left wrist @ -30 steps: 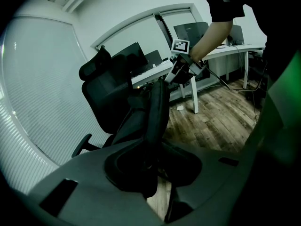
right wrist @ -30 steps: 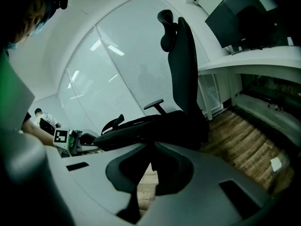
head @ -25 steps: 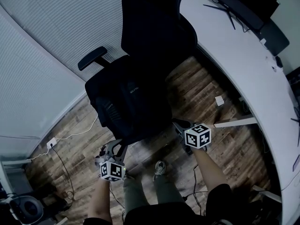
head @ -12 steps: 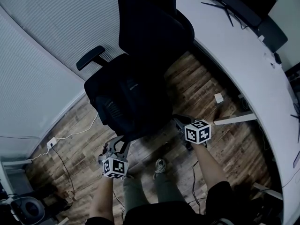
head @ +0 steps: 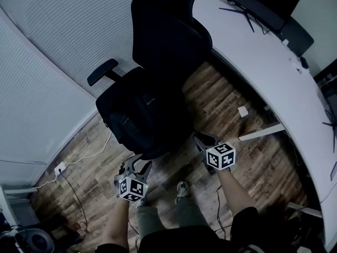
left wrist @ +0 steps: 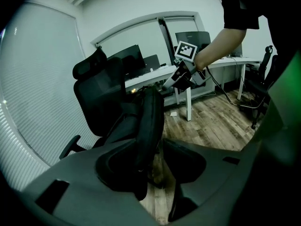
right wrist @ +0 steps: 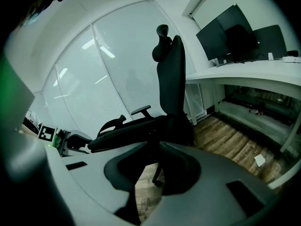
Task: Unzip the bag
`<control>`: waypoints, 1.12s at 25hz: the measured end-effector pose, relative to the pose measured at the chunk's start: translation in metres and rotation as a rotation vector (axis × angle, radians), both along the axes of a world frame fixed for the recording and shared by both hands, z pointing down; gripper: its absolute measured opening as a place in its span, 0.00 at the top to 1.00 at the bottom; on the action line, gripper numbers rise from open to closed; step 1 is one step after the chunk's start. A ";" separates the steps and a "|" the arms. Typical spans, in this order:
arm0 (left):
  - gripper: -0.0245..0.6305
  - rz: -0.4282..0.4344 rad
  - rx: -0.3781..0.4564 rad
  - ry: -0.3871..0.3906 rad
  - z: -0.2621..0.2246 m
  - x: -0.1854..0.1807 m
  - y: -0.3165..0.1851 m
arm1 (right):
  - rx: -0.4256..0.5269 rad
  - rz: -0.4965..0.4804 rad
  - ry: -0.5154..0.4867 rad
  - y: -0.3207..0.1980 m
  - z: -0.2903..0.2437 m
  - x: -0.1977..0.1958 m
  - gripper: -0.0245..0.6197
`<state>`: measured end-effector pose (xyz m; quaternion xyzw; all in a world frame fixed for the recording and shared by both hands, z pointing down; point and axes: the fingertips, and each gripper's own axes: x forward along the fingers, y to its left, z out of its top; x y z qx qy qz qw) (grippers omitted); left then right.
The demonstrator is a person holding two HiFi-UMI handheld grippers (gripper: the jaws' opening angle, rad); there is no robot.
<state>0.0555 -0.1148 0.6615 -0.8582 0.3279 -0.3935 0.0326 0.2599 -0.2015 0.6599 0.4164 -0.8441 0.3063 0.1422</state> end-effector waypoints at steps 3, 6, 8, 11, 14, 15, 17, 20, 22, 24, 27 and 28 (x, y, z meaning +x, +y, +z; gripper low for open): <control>0.70 0.025 0.010 0.030 -0.013 -0.001 0.005 | 0.040 0.053 -0.007 0.010 -0.019 -0.005 0.88; 0.70 0.039 0.029 0.068 -0.030 -0.002 0.008 | 0.085 0.118 -0.004 0.021 -0.042 -0.008 0.88; 0.70 0.044 0.042 0.099 -0.045 -0.004 0.010 | 0.124 0.172 -0.002 0.030 -0.061 -0.008 0.88; 0.70 0.056 0.064 0.161 -0.071 -0.012 0.014 | 0.171 0.250 -0.012 0.048 -0.088 -0.016 0.88; 0.72 0.068 0.087 0.207 -0.095 -0.023 0.020 | 0.194 0.320 -0.029 0.069 -0.110 -0.028 0.88; 0.74 0.072 0.094 0.220 -0.102 -0.025 0.022 | 0.202 0.341 -0.031 0.076 -0.117 -0.031 0.88; 0.78 0.084 0.109 0.250 -0.117 -0.029 0.027 | 0.223 0.377 -0.035 0.091 -0.131 -0.038 0.88; 0.82 0.108 0.125 0.290 -0.136 -0.037 0.036 | 0.261 0.422 -0.054 0.113 -0.152 -0.051 0.88; 0.84 0.124 0.136 0.308 -0.147 -0.041 0.044 | 0.280 0.444 -0.052 0.127 -0.165 -0.059 0.88; 0.86 0.134 0.138 0.330 -0.158 -0.047 0.053 | 0.295 0.463 -0.052 0.142 -0.175 -0.067 0.88; 0.88 0.141 0.132 0.363 -0.170 -0.058 0.066 | 0.313 0.488 -0.057 0.163 -0.187 -0.080 0.88; 0.89 0.145 0.134 0.371 -0.174 -0.063 0.070 | 0.319 0.493 -0.055 0.170 -0.191 -0.085 0.88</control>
